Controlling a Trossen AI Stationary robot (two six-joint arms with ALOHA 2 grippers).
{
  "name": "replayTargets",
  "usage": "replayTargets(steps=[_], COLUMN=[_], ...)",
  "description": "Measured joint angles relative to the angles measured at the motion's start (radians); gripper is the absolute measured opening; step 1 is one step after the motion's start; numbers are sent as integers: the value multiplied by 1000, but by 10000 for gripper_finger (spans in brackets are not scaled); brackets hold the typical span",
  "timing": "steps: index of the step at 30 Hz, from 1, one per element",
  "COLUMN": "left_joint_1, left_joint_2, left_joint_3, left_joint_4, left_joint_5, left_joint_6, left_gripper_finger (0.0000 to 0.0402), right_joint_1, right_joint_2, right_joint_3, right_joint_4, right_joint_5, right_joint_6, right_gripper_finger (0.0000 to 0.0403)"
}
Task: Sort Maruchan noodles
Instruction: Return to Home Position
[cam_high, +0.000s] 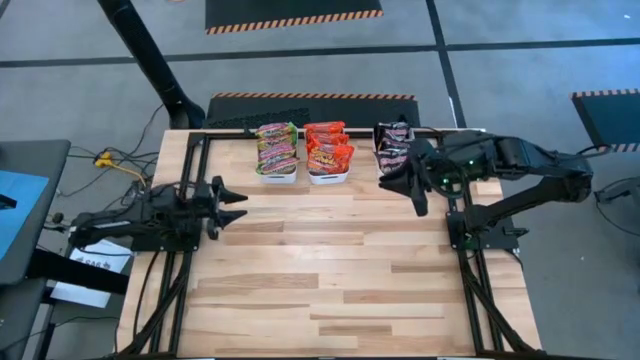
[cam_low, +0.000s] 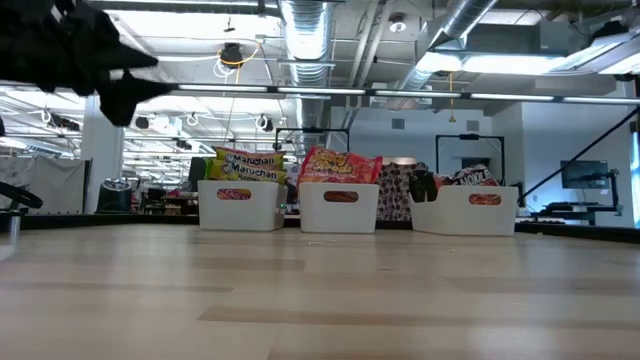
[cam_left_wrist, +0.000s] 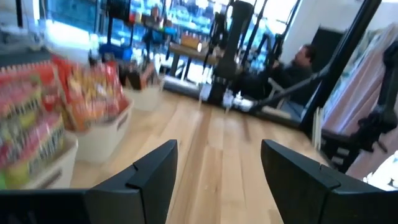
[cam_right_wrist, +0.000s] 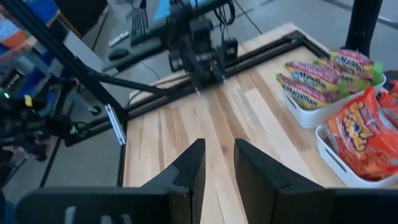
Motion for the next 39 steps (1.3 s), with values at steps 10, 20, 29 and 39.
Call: replayTargets(steps=[10, 20, 29, 39], left_joint_1=[0, 0, 0, 2], left_joint_2=[4, 2, 3, 3], left_joint_3=[-106, -106, -107, -108], left_joint_4=[69, 76, 70, 70], left_joint_5=[-6, -43, -2, -17], left_joint_6=[-51, -131, -25, -14], left_gripper_finger=[217, 217, 217, 217], right_joint_1=[-39, -86, -75, -77], right_joint_2=[-55, -274, -548, -845], right_joint_3=[0, 0, -170, -707], right_joint_4=[27, 10, -49, 288], right_joint_5=[4, 80, 160, 162], right_joint_6=[-33, -267, -288, -295], right_gripper_finger=[111, 111, 111, 111])
